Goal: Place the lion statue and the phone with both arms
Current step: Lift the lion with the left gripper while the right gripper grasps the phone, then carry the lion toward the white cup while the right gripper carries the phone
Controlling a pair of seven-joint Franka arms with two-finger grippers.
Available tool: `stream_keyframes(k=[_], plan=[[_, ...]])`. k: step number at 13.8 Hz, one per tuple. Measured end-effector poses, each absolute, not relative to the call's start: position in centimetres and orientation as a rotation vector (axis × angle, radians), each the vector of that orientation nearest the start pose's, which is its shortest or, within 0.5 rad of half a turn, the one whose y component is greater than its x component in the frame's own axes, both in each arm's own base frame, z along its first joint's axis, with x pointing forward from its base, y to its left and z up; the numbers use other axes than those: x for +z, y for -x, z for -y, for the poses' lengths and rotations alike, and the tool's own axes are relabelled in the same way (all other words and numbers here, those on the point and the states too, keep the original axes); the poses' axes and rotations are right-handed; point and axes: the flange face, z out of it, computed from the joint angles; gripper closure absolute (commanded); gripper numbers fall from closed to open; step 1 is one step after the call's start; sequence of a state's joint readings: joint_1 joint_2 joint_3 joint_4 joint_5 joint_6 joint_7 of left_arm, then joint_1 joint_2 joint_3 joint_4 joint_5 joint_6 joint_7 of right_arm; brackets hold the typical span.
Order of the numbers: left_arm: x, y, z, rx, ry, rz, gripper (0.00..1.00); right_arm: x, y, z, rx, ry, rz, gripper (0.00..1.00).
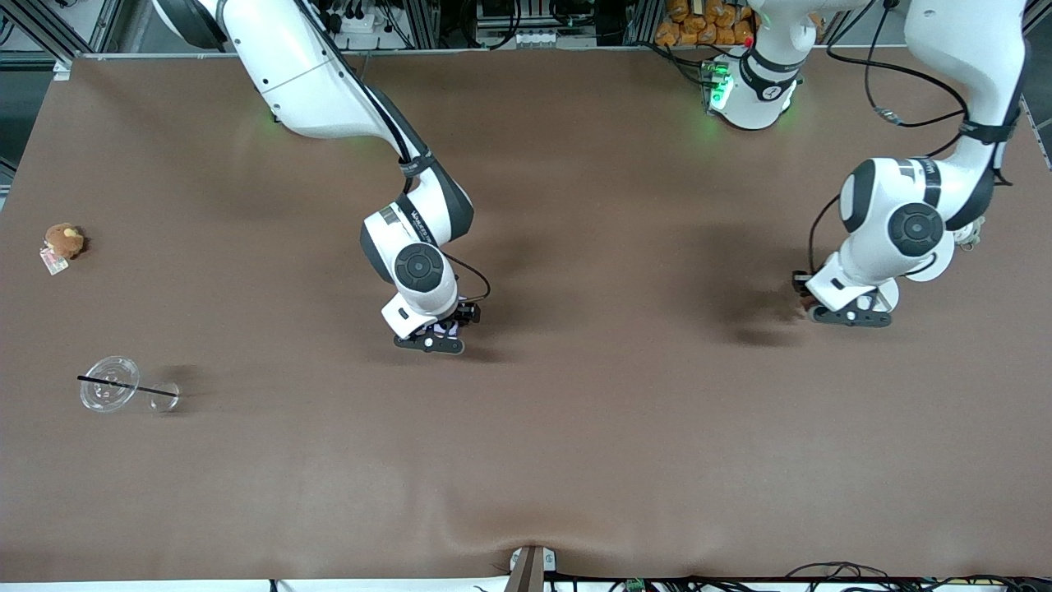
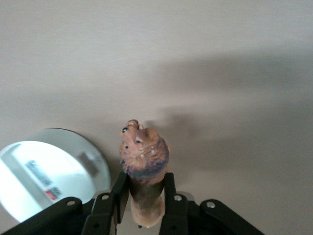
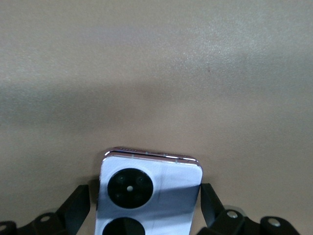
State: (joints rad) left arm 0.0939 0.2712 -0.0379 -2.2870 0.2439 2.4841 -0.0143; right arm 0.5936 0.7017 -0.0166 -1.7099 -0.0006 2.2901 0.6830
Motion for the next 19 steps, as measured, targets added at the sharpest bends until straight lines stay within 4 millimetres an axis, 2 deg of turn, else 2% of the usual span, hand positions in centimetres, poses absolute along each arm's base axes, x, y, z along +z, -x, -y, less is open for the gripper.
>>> stream_keyframes(k=[2, 5, 6, 7, 8, 9, 10, 11, 13, 15, 17, 19], plan=[[21.9, -52.4, -3.8, 0.105, 3.004, -0.186, 1.00, 16.8, -55.1, -36.0, 0.156, 3.217, -0.166, 0.00], [21.5, -52.5, -2.8, 0.099, 3.009, -0.215, 1.00, 16.8, -55.1, -36.0, 0.151, 3.215, -0.172, 0.00], [21.5, -52.6, -2.3, 0.097, 3.010, -0.227, 1.00, 16.8, -55.2, -36.0, 0.146, 3.213, -0.192, 0.13], [21.5, -52.6, -1.9, 0.095, 3.011, -0.238, 0.88, 16.8, -55.3, -36.0, 0.135, 3.208, -0.222, 0.32], [21.5, -52.6, -1.7, 0.096, 3.012, -0.244, 0.67, 16.9, -55.4, -36.1, 0.119, 3.200, -0.249, 0.50], [21.4, -52.6, -1.7, 0.098, 3.012, -0.244, 0.01, 17.2, -55.4, -36.1, 0.114, 3.197, -0.264, 0.65], [21.3, -52.6, -1.8, 0.101, 3.012, -0.242, 0.00, 17.2, -55.5, -36.0, 0.111, 3.194, -0.278, 0.75], [21.2, -52.6, -1.9, 0.104, 3.013, -0.240, 0.00, 17.2, -55.6, -35.9, 0.108, 3.191, -0.291, 0.81], [21.3, -53.0, -1.9, 0.092, 3.014, -0.239, 0.00, 17.3, -56.3, -35.2, 0.094, 3.185, -0.325, 0.83], [22.8, -54.5, -1.8, 0.078, 3.005, -0.236, 0.00, 18.2, -57.9, -33.3, 0.074, 3.174, -0.384, 0.83], [26.2, -57.2, -0.6, 0.108, 2.987, -0.252, 0.00, 21.3, -60.1, -30.6, 0.057, 3.155, -0.462, 0.83], [31.1, -60.0, 0.9, 0.110, 2.969, -0.263, 0.00, 25.7, -62.1, -27.6, 0.018, 3.127, -0.515, 0.82]])
